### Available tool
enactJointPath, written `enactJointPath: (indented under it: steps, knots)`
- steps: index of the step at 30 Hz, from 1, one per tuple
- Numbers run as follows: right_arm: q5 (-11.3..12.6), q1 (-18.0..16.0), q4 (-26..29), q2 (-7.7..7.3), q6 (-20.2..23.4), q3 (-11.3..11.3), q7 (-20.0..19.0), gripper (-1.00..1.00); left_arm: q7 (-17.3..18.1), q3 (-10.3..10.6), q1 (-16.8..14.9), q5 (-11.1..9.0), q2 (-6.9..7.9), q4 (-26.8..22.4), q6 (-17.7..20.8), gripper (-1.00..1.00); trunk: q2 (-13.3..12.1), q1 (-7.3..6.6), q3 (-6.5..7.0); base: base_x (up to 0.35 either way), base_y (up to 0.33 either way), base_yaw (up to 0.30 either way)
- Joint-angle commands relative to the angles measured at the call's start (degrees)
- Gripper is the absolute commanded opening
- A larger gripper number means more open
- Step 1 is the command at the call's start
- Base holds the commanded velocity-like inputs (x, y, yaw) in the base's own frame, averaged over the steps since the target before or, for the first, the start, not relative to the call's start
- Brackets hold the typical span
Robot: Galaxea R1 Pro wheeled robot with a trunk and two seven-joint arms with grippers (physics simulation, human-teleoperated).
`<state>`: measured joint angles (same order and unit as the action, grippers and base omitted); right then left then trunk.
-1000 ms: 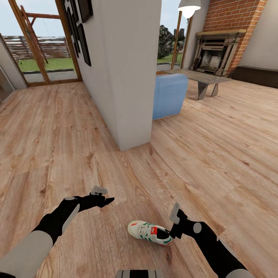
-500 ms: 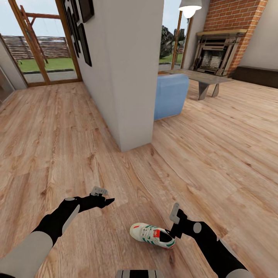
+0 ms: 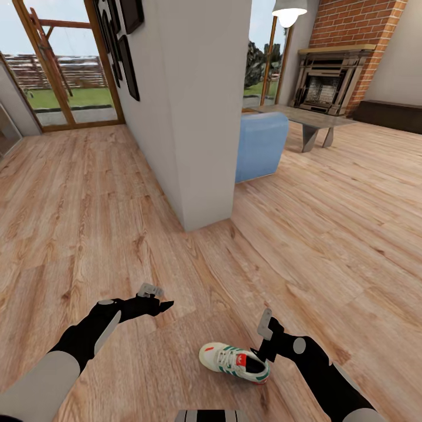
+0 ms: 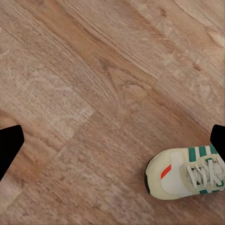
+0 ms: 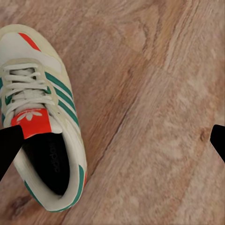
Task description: Pick up the two gym shoes and the two sandals from the corridor floor and place them onto the hallstand (shoe rack) in the corridor, making sure they are on the rack and not on the floor. Arrange them so the two gym shoes are next to each other and the two sandals are next to each other.
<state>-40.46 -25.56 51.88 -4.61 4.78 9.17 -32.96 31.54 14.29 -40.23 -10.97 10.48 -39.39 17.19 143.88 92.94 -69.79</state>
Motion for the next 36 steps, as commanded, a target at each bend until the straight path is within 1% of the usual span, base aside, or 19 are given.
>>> enactJointPath:
  steps: [1,8,16,28,36]
  knots:
    - [-0.24,-0.01,0.14,-0.04,0.32,0.14,-0.18,1.00,-0.07,0.21,-0.03,-0.61,0.06,-0.07,0.50,1.00,0.02,-0.01,-0.05,0.025,0.017,0.000]
    - [-0.24,-0.01,0.12,-0.04,0.32,0.14,-0.18,1.00,-0.07,0.09,-0.03,-0.63,0.06,-0.07,0.54,1.00,0.02,-0.01,-0.05,0.026,0.006,0.000]
    - [-0.17,-0.01,-0.16,-0.04,0.32,0.20,-0.24,1.00,-0.07,0.01,-0.04,-0.61,0.00,-0.07,0.48,1.00,0.02,-0.01,-0.05,0.105,0.000,0.000]
    - [-0.06,-0.01,-0.31,0.00,0.39,0.31,-0.34,1.00,0.01,0.13,-0.26,-0.62,-0.02,-0.14,0.28,1.00,0.02,-0.01,-0.06,0.008,0.000,0.000]
    - [0.01,-0.01,-0.52,0.04,0.40,0.32,-0.35,1.00,0.01,0.05,-0.37,-0.57,-0.02,-0.10,0.40,1.00,0.13,0.20,-2.26,0.000,0.000,0.000]
